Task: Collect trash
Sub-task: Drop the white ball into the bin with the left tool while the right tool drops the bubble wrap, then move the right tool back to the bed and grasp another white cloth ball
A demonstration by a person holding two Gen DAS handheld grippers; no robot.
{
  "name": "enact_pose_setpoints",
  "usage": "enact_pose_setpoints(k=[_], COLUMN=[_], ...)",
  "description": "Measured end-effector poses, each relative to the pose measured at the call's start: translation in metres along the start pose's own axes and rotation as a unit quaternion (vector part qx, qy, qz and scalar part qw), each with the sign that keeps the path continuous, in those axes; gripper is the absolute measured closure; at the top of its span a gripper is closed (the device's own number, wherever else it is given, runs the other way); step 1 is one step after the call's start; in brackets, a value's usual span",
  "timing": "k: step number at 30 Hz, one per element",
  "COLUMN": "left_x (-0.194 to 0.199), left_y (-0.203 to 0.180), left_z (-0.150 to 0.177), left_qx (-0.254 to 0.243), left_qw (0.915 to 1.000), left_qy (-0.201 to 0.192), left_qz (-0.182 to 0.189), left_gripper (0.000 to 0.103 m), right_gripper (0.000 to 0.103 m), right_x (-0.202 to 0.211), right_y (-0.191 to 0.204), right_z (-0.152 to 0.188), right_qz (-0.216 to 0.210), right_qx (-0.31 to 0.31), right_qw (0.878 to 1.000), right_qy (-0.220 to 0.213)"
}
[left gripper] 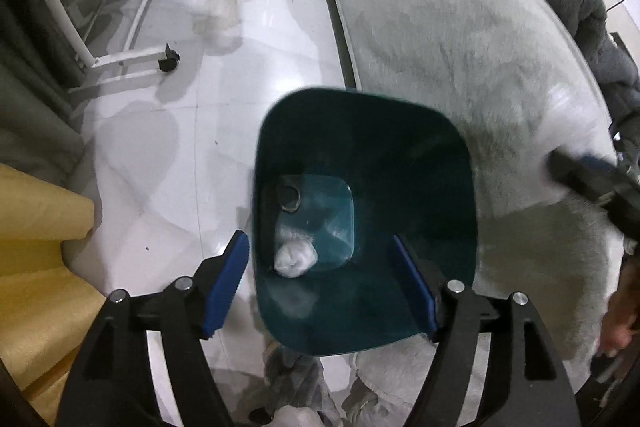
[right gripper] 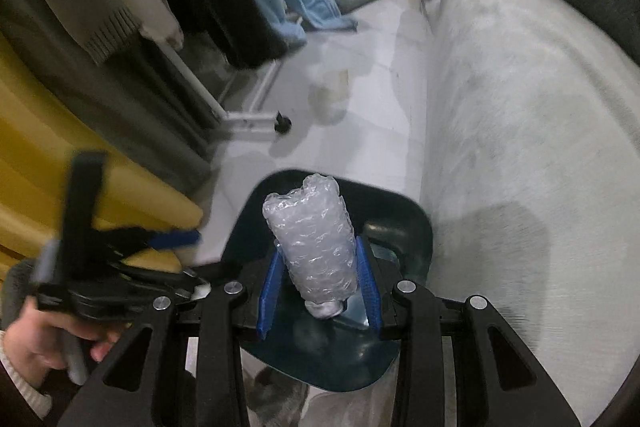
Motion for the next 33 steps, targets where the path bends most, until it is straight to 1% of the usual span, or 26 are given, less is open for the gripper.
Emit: enact_pose_setpoints(k=[5,9,10,11,12,13,14,15,19,21,24,27,28,30,33], left_x=[0.029,0.051,0.06,0.065,0.073,0.08,0.085,0.093,0.114,0.121,0.135,0.149,0.156,0.166,0.176], left_y=[-0.003,-0.003,-0.005,-0.007,-0.012,-0.017,-0.02,-0.026,-0.045,-0.051,-0.065,-0.081,-0.09,-0.103,-0.123], left_z=[-0.015,-0.028,-0.032,-0.035,-0.039,-0.042,-0.046,-0.049,-0.058,-0.059,-0.063,-0.064,-0.064,-0.063,-0.06], left_qx=[-0.016,-0.021,-0.025,-0.026,-0.026,-0.028,-0.032,-0.039,-0.064,-0.072,-0.088,-0.103,-0.113,-0.13,-0.148], left_qw=[0.9989,0.9961,0.9945,0.9935,0.9917,0.9898,0.9884,0.9859,0.9773,0.9741,0.9668,0.9602,0.956,0.9497,0.9426], left_qy=[-0.044,-0.086,-0.102,-0.111,-0.126,-0.139,-0.148,-0.162,-0.201,-0.213,-0.239,-0.258,-0.269,-0.283,-0.296], left_qz=[-0.001,-0.005,-0.008,-0.006,0.002,0.008,0.012,0.015,0.025,0.026,0.023,0.028,0.032,0.032,0.04], left_gripper=[0.028,0.029,0.029,0.03,0.03,0.03,0.03,0.03,0.03,0.03,0.03,0.03,0.03,0.03,0.03], right_gripper=[0.066,0.066,0.066,0.061,0.051,0.046,0.036,0.031,0.023,0.016,0.012,0.01,0.01,0.008,0.005], right_x=[-0.026,-0.044,-0.048,-0.051,-0.052,-0.054,-0.055,-0.056,-0.059,-0.055,-0.046,-0.032,-0.026,-0.012,0.012], right_y=[0.01,0.02,0.023,0.025,0.027,0.028,0.029,0.029,0.025,0.023,0.024,0.025,0.024,0.023,0.017], right_z=[0.012,0.019,0.02,0.02,0.02,0.019,0.019,0.019,0.02,0.017,0.009,0.002,0.001,-0.001,-0.006], right_qz=[0.008,0.012,0.013,0.016,0.018,0.018,0.018,0.018,0.024,0.022,0.019,0.018,0.019,0.02,0.02], right_qx=[0.013,0.024,0.029,0.032,0.032,0.031,0.031,0.032,0.032,0.025,0.023,0.03,0.034,0.04,0.043], right_qw=[1.0,0.999,0.998,0.998,0.998,0.998,0.998,0.998,0.998,0.999,0.999,0.999,0.999,0.999,0.998], right_qy=[0.025,0.042,0.045,0.045,0.045,0.044,0.043,0.043,0.043,0.038,0.025,0.005,-0.002,-0.019,-0.045])
Point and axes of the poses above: each gripper's, at about its wrist camera, not at the fingertips, and x roughly against the way its jaws point, y to its left, z to its underside, the point moved 9 cm from there along -x, roughly the way its jaws point, and after that the axes turned 12 degrees about z, right-handed, at the moved point
